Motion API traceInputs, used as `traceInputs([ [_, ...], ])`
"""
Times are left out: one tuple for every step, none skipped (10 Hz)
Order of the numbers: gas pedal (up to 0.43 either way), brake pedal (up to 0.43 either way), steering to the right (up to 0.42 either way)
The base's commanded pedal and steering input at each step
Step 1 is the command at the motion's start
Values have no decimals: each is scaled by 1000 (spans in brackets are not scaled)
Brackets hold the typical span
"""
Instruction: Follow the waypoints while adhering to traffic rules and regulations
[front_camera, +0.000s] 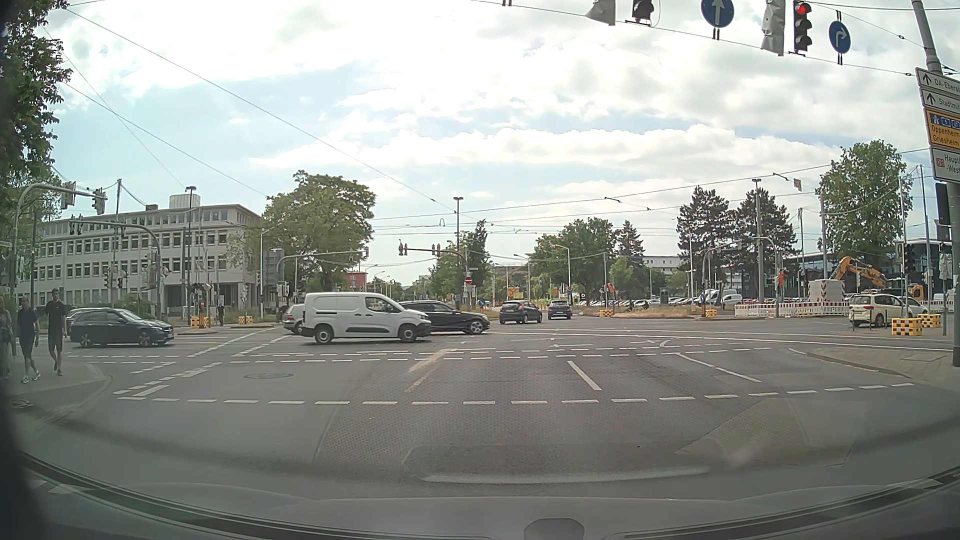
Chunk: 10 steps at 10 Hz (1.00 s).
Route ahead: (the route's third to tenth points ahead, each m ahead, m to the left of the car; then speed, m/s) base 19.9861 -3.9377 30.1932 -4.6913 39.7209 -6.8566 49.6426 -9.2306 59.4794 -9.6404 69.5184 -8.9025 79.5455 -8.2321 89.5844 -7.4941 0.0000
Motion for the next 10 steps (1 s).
traceInputs([
  [0, 268, 20],
  [0, 262, 21],
  [0, 268, 21],
  [0, 268, 20],
  [0, 268, 20],
  [0, 268, 20],
  [0, 268, 20],
  [0, 268, 20],
  [0, 268, 20],
  [0, 268, 21],
])
